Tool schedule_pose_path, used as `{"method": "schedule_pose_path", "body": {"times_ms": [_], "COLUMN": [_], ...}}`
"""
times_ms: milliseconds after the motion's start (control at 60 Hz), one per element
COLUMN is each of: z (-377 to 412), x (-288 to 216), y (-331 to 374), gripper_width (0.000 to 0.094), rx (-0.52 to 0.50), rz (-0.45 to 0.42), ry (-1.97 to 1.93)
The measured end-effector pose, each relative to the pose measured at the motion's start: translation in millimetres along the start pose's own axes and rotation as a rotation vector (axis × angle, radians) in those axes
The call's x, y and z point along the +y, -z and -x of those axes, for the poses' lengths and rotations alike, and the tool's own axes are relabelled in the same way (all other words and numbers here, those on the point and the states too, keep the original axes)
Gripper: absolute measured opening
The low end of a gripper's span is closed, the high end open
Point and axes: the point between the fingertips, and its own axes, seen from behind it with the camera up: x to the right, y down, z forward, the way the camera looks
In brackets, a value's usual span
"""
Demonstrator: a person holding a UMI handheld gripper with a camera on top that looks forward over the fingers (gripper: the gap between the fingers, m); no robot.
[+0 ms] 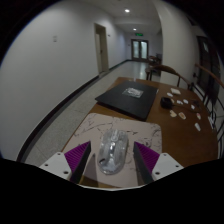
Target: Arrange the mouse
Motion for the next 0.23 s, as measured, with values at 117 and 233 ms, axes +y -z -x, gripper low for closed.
{"method": "schedule_pose_path", "body": {"times_ms": [117,233], "z": [-20.3,-51.4], "x": [2.0,8.0], "y": [45.7,100.6], "gripper_width": [0.0847,0.0846], "rx": [-0.034,-0.068], "rz": [-0.039,-0.080], "ry": [0.076,0.082]}}
